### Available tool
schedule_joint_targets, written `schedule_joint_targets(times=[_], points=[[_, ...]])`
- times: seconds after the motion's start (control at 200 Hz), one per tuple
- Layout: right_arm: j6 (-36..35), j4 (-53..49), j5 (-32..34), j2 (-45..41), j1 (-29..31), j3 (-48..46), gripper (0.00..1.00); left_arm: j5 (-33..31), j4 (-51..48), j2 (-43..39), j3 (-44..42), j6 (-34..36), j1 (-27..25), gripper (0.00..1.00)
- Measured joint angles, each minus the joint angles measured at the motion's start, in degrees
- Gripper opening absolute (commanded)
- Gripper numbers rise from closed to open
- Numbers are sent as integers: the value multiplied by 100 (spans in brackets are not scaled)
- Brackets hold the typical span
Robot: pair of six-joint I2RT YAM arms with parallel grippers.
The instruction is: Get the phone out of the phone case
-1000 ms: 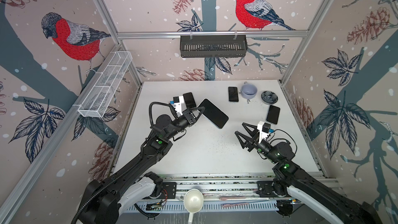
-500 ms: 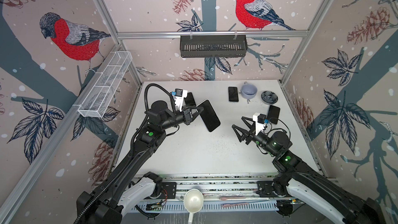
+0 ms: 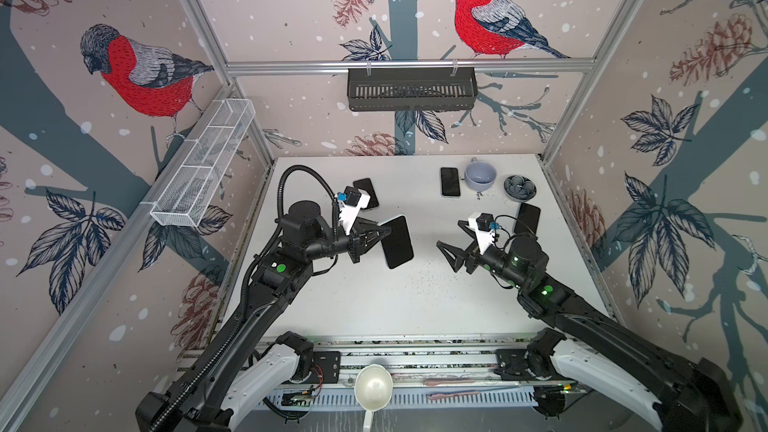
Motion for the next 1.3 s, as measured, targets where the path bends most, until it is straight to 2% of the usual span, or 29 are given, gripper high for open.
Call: schedule_joint_targets(times=[0.25, 0.645, 0.896, 1.301], points=[[-1049, -483, -1051, 623, 262, 503, 95, 195, -177, -459, -308, 599, 0, 0], [-2636, -1698, -1384, 1493, 341, 1464, 93, 466, -57, -413, -549, 796, 0, 0], [-3062, -1921, -1735, 1735, 341, 1488, 90, 612, -55, -437, -586, 796, 0, 0], [-3206, -1856, -2149, 2011, 457, 1628, 85, 758, -55, -535, -614, 798, 0, 0]])
